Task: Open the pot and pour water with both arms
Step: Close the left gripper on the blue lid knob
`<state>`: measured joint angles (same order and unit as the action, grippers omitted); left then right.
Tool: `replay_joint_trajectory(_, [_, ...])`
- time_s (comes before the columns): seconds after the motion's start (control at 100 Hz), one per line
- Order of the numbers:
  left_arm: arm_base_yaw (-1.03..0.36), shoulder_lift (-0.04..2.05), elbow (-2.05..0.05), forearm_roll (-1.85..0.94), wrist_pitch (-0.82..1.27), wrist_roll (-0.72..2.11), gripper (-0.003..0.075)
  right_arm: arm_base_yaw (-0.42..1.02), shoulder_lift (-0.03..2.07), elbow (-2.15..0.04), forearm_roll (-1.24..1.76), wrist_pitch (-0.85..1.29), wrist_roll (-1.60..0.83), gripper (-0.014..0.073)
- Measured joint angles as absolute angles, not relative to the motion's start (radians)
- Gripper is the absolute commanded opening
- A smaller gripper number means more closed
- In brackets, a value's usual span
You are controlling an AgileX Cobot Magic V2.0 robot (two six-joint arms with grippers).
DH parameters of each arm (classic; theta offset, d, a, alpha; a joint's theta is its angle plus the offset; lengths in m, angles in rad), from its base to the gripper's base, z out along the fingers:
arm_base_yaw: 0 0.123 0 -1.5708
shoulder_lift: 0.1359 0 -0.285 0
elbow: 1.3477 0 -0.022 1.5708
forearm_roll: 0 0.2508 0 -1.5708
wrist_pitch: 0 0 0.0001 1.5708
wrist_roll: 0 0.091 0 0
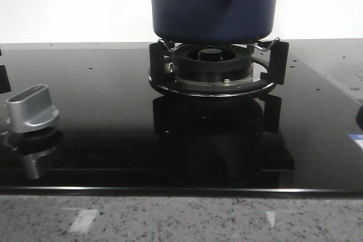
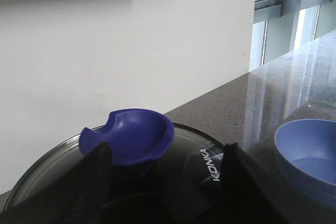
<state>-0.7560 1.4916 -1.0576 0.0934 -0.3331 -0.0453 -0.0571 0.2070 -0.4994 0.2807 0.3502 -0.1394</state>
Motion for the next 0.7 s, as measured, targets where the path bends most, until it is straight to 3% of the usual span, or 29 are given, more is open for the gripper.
replay_joint_trajectory(0.7, [-0.736, 1.511, -1.086, 0.043, -0.329, -0.048, 0.0386, -0.057, 0.207, -0.499, 0.286, 0.35, -0.139, 0.0383])
